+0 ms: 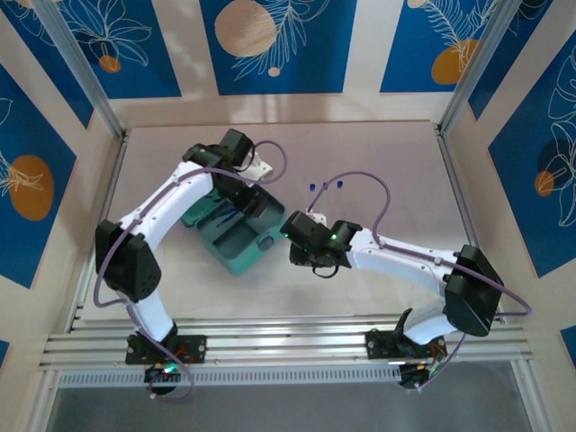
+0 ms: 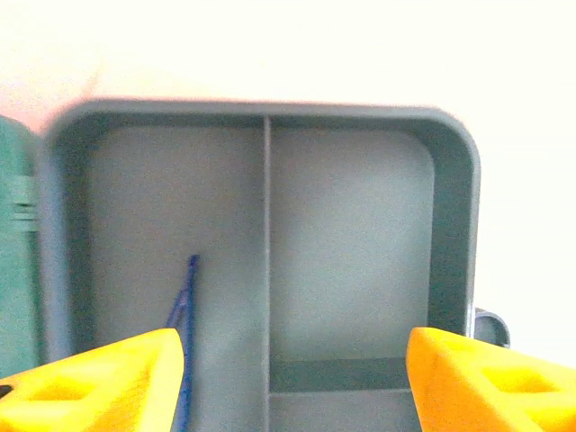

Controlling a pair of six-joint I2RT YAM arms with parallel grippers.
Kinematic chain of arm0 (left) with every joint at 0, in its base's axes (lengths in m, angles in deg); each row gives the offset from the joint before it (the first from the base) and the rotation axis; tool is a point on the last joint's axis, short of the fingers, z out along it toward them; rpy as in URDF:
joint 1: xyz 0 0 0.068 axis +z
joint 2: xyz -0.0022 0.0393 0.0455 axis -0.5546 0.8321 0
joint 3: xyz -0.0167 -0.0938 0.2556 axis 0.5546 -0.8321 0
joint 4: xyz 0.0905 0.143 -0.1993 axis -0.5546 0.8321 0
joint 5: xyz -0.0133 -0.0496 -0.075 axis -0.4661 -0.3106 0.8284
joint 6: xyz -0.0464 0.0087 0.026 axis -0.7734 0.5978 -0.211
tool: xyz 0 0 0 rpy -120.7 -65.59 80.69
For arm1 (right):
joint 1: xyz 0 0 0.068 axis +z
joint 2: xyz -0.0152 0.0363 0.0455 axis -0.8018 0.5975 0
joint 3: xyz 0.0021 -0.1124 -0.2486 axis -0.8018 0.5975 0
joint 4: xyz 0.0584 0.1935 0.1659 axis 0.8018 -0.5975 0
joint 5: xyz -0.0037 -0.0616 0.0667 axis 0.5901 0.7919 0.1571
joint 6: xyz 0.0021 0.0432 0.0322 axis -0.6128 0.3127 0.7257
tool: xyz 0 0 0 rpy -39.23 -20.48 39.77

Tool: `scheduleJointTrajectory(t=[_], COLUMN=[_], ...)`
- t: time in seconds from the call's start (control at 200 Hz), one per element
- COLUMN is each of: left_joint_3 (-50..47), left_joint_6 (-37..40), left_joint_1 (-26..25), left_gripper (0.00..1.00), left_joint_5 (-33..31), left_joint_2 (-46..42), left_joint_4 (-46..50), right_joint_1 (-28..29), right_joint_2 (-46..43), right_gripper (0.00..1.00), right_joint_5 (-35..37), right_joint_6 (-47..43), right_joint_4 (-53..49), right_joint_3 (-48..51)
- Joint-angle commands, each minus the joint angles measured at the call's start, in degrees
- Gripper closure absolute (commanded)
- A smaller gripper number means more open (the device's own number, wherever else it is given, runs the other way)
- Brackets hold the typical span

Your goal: Organize the chemistry lab equipment

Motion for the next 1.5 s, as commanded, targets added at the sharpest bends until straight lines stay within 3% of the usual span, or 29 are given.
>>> scheduleJointTrajectory(t=[0.0, 0.235, 0.4, 0.48, 0.805, 1.181, 1.496], left_joint_3=[2.32, -0.6, -4.38, -6.36, -12.67, -15.31, -15.28], left_joint_6=[-0.18, -0.33, -1.06, -1.81, -2.63, 2.56, 3.6], left_joint_1=[4.24, 20.23, 32.57, 38.07, 51.86, 58.22, 58.98], left_gripper=[0.34, 0.32, 0.31, 0.32, 0.26, 0.26, 0.27], left_joint_5=[3.69, 10.67, 24.55, 31.05, 45.11, 46.45, 51.09], left_joint_2=[-3.33, -5.26, -4.12, -2.77, 0.78, 8.52, 15.61], left_joint_4=[1.8, -1.19, -3.04, -4.29, -7.13, -2.91, -2.75], right_joint_1=[-0.43, -2.35, -3.7, -4.2, -6.91, -8.79, -9.62], right_joint_2=[1.19, 2.02, 2.19, 2.14, 0.72, -1.35, -3.57], right_gripper=[0.67, 0.67, 0.66, 0.61, 0.38, 0.36, 0.37], right_joint_5=[-0.99, -4.85, -8.62, -10.2, -16.68, -19.27, -19.65], right_joint_6=[-0.97, -0.95, -0.59, -0.33, 1.78, 3.71, 4.41], right_joint_4=[0.32, 5.83, 10.34, 12.19, 21.54, 27.3, 28.93], right_joint_3=[-2.2, -1.87, -0.43, 0.42, 5.77, 9.5, 11.8])
